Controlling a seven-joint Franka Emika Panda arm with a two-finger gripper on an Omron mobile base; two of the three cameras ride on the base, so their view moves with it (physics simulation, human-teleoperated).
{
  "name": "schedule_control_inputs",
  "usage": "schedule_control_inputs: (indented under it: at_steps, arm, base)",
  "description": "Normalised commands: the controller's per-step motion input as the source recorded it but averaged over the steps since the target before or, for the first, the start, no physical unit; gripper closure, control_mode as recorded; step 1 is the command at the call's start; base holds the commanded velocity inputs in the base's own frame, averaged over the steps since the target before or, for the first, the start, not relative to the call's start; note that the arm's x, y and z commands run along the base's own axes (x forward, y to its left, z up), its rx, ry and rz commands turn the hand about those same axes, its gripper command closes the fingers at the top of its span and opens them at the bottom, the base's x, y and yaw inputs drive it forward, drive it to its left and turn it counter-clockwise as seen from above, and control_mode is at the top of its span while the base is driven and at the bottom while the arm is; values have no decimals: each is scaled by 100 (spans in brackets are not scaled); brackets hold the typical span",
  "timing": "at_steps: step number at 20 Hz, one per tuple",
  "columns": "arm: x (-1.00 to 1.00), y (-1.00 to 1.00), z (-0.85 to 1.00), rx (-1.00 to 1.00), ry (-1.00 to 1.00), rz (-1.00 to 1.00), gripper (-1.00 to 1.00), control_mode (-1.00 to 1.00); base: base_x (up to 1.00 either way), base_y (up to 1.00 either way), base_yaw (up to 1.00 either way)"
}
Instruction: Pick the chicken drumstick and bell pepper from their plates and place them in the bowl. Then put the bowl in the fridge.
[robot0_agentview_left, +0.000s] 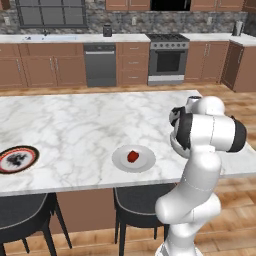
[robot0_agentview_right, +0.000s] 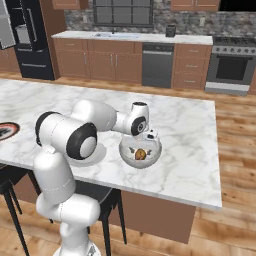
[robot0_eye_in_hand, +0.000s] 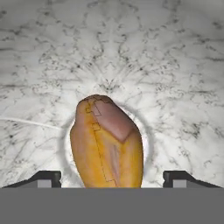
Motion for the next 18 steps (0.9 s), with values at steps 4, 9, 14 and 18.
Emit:
schedule_control_inputs:
  at_steps: [4,9,14,18]
  arm:
    - [-2,-3,21,0,4,0,-100,-100]
    - [-9,-2,38,2,0,0,-100,-100]
    - [-35,12,44,2,0,-1,-100,-100]
    - [-53,40,18,0,0,-13,-100,-100]
  base:
    - [0,0,0]
    - [0,0,0]
    - [0,0,0]
    - [0,0,0]
